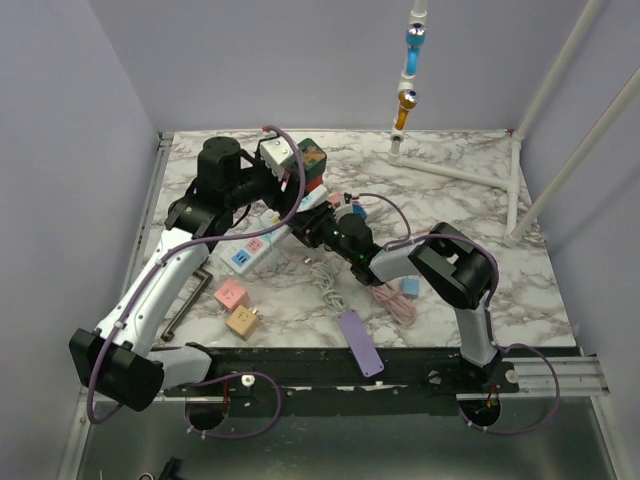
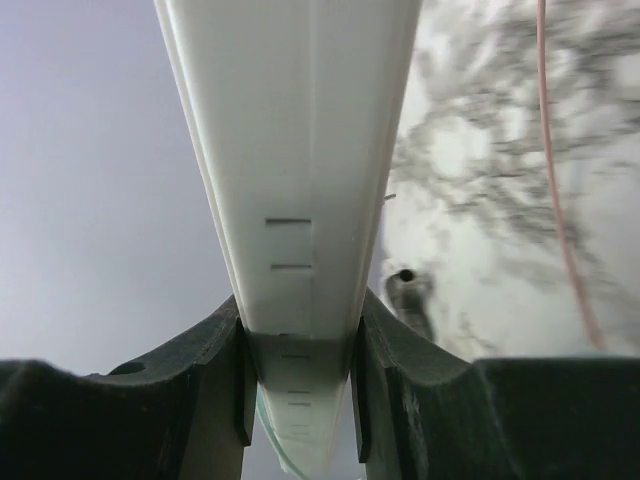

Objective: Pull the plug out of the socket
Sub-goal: Remove the plug from the socket.

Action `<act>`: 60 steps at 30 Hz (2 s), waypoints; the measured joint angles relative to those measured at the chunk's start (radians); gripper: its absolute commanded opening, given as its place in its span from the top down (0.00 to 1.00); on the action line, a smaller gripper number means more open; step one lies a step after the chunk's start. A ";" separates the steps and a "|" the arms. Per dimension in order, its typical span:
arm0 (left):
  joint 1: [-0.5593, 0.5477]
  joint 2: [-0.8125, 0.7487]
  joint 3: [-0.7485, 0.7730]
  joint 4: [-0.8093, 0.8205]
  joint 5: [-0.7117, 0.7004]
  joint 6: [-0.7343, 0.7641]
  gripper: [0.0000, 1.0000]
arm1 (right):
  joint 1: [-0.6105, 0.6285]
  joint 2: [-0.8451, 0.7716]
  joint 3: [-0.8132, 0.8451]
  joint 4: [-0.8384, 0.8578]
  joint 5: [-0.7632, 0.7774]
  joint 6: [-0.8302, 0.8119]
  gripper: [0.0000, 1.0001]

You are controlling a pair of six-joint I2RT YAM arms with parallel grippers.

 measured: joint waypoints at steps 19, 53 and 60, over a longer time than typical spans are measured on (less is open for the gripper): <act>0.045 -0.115 0.117 -0.167 0.294 0.010 1.00 | -0.031 0.052 0.061 -0.206 0.039 -0.147 0.00; 0.119 -0.253 0.083 -0.831 0.590 0.459 1.00 | -0.045 -1.006 -0.130 -0.873 -0.290 -1.047 0.00; 0.119 -0.238 0.068 -0.938 0.616 0.546 1.00 | -0.045 -1.016 -0.075 -0.857 -0.532 -1.105 0.00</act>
